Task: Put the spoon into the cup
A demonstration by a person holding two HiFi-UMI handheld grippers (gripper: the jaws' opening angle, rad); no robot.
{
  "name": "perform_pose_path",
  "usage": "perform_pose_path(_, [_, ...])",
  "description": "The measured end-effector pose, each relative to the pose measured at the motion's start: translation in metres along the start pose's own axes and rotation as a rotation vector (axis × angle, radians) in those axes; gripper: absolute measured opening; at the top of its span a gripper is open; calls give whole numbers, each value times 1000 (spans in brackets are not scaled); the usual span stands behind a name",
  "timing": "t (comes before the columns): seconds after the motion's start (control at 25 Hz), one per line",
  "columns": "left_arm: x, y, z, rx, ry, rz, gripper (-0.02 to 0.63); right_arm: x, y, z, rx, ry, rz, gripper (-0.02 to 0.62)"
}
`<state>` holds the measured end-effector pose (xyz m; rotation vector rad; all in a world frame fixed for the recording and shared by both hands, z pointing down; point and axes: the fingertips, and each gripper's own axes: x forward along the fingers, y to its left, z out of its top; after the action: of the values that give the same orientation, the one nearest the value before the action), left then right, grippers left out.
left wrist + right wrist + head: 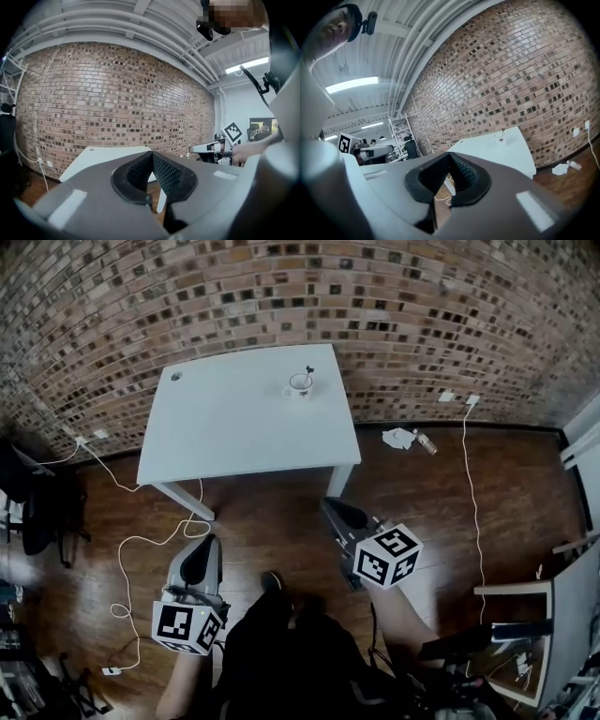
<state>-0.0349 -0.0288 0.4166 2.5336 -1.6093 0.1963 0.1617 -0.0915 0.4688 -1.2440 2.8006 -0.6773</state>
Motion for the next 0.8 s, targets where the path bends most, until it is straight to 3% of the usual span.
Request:
perform_pose_path(0.24, [-29,20,2,-6,-14,26,-8,3,33,5,-18,-28,14,6])
perform_pose_path(0.52, [-44,51,2,-19,-35,-16,-8,19,64,15,-26,-71,-36,6])
perform_pose_path(0.8, [-62,110,4,-104,-44,-6,-8,36,122,22,-53,-108,-47,6])
